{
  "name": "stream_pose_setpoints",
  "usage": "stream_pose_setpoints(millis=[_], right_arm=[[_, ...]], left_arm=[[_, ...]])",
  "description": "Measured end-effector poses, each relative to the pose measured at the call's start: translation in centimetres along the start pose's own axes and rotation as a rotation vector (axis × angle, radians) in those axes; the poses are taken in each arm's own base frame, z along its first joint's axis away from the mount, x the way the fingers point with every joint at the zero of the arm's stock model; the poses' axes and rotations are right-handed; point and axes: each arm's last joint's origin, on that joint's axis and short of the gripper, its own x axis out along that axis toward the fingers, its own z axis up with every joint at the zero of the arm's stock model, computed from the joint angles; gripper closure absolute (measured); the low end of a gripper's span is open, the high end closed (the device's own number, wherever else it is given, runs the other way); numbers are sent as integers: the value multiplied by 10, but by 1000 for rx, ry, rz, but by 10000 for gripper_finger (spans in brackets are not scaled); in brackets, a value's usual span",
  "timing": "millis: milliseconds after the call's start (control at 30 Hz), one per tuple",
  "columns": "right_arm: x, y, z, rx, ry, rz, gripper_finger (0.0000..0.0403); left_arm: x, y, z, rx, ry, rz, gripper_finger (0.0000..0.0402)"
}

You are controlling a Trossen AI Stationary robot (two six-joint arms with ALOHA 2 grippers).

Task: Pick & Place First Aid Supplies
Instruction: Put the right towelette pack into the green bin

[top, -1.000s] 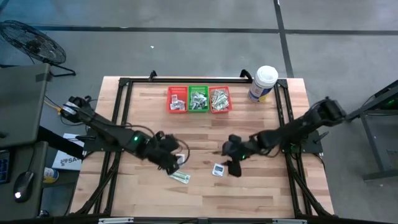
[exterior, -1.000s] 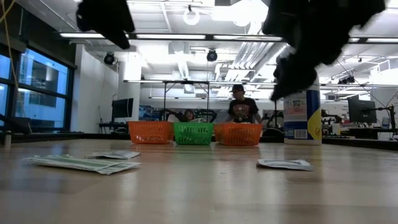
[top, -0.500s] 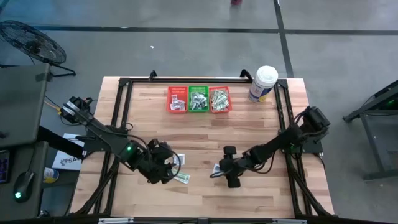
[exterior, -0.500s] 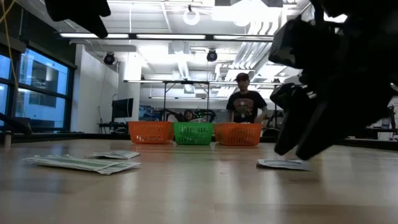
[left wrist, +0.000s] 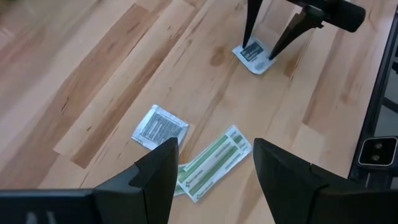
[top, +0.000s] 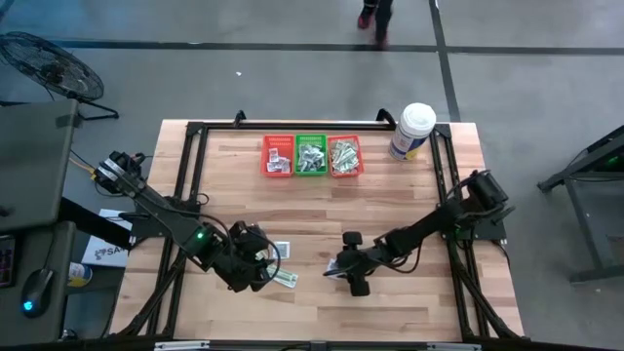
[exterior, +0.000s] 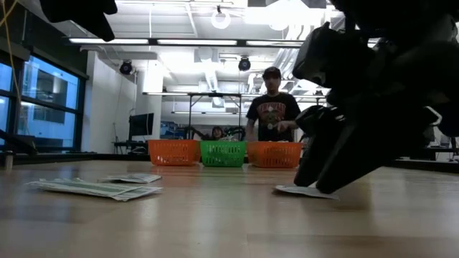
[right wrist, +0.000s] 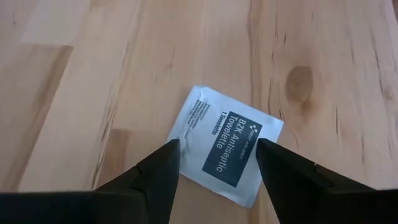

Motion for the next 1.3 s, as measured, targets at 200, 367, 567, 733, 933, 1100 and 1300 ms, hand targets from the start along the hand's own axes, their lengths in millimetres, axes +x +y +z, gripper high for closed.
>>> stream_pose_setpoints(millis=[200, 367, 567, 733, 933, 1100, 1300], right_arm=[[5, 1, -3, 23, 6, -23, 239], [5, 1, -4, 33, 11, -34, 287], [5, 1, -5, 35, 17, -31, 335], [5, 1, -4, 77, 10, -29, 388], [3, 1, -2, 139, -16, -42, 397], [-12, -1, 2, 159, -35, -72, 400], [-35, -10, 11, 188, -64, -111, 401]], left_arm=[[0, 0, 0, -2, 9, -2, 198], [0, 1, -1, 1, 19, 2, 198], [0, 1, -1, -3, 26, 7, 198], [0, 1, -1, -5, 30, 4, 198], [0, 1, -2, -6, 39, -1, 198], [0, 1, -2, -6, 43, -5, 198], [0, 1, -2, -5, 43, -7, 198]])
